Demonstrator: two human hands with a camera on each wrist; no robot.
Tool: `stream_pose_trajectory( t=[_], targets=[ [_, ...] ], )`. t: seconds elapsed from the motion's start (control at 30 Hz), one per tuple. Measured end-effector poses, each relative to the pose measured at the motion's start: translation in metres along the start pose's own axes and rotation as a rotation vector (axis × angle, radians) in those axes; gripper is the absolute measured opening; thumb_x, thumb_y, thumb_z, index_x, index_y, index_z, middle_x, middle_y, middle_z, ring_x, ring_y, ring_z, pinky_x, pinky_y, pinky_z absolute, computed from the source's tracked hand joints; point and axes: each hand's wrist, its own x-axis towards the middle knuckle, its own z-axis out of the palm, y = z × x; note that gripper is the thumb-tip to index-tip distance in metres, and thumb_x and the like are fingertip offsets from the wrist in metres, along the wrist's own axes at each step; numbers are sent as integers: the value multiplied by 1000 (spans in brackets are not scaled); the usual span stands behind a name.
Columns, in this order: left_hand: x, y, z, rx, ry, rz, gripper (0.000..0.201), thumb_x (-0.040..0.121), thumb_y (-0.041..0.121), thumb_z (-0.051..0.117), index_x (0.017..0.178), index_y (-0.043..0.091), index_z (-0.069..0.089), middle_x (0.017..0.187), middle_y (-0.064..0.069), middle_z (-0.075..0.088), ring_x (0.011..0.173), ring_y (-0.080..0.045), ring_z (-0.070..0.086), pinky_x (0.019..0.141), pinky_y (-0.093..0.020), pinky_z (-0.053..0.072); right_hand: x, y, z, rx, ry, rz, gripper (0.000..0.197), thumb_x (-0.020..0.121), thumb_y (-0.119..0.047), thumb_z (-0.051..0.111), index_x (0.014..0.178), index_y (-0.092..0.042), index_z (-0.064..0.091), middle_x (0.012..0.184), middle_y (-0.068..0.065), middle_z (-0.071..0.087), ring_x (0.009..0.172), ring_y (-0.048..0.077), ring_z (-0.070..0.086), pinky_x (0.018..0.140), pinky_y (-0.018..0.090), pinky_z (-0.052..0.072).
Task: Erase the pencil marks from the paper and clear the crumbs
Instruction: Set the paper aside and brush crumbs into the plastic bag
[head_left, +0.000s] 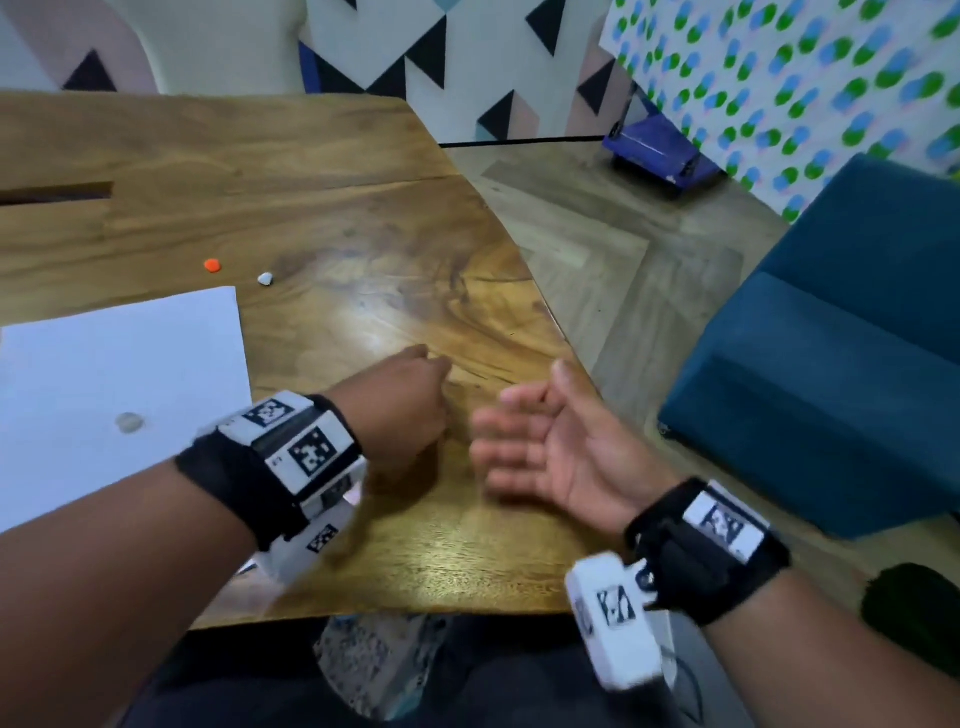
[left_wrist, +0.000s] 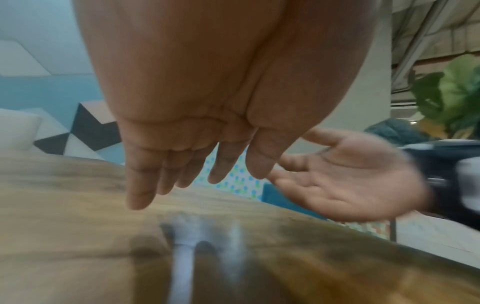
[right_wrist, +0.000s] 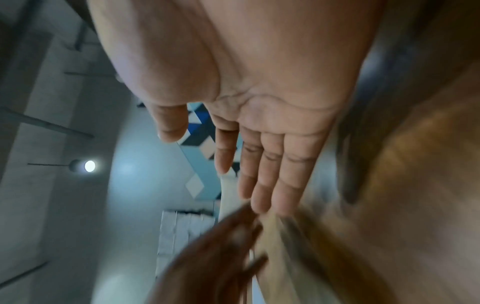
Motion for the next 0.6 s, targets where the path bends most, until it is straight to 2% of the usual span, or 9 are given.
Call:
stream_pose_trajectory(
  t=[0.07, 0.13, 0.27, 0.3, 0.37, 0.43, 0.5, 0.57, 0.6],
  targets=[
    [5, -21, -8, 64, -24, -44, 40, 98, 13, 48, 137, 3, 53, 141, -19, 49, 134, -33, 43, 104, -38, 44, -4, 28, 11, -42, -112, 153, 67, 97, -60, 41, 133, -4, 50, 138, 30, 53, 124, 49, 52, 98, 55, 46],
    [10, -34, -9, 98, 0, -100, 40, 97, 16, 52, 136, 6, 51, 140, -19, 48, 130, -35, 47, 103, -44, 46, -3, 34, 12, -50, -89, 174, 71, 95, -62, 41, 136, -4, 47, 138, 28, 55, 126, 49, 54, 99, 56, 46],
    [19, -27, -3, 112, -39, -77, 31, 99, 16, 49, 128, 8, 58, 136, -18, 52, 119, -36, 55, 96, -41, 47, 9, -3, -1, 49, 246, -62, 64, 92, -60, 45, 128, -8, 53, 136, 25, 59, 119, 41, 63, 102, 53, 48],
    [23, -23, -5, 98, -32, -61, 29, 99, 13, 48, 126, 6, 57, 133, -17, 53, 116, -35, 56, 93, -39, 46, 10, -9, 1, 72, 284, -111, 63, 91, -61, 46, 126, -9, 54, 136, 24, 59, 119, 38, 63, 103, 52, 48],
    [30, -19, -10, 76, 1, -9, 15, 97, 7, 45, 109, 5, 53, 119, -17, 56, 106, -35, 56, 80, -35, 41, 14, -3, 18, 120, 231, -115, 67, 92, -65, 45, 131, -11, 53, 134, 23, 61, 121, 37, 62, 105, 53, 46],
    [36, -21, -15, 71, 50, 8, 4, 95, 7, 44, 96, 9, 46, 107, -15, 55, 102, -36, 55, 76, -33, 35, 18, 24, 52, 140, 73, -20, 68, 92, -68, 40, 137, -19, 51, 132, 23, 62, 119, 38, 61, 102, 53, 45],
    [39, -25, -19, 41, 85, -8, 7, 97, 10, 44, 96, 7, 50, 110, -17, 58, 96, -33, 53, 75, -33, 35, 26, 54, 85, 127, -71, 83, 60, 91, -74, 37, 129, -34, 60, 123, 20, 65, 114, 39, 58, 98, 53, 44],
    [39, -29, -21, 32, 97, -27, 13, 100, 14, 44, 100, 4, 53, 112, -18, 60, 92, -32, 51, 74, -35, 36, 41, 65, 104, 158, -59, 122, 53, 87, -78, 37, 115, -42, 63, 115, 16, 66, 111, 38, 58, 96, 51, 45],
    [38, -32, -22, 30, 99, -39, 14, 101, 16, 45, 99, 4, 52, 111, -19, 60, 91, -31, 50, 73, -35, 35, 50, 62, 105, 162, -24, 109, 52, 87, -79, 37, 115, -42, 60, 116, 15, 65, 112, 40, 58, 96, 50, 47]
  ],
)
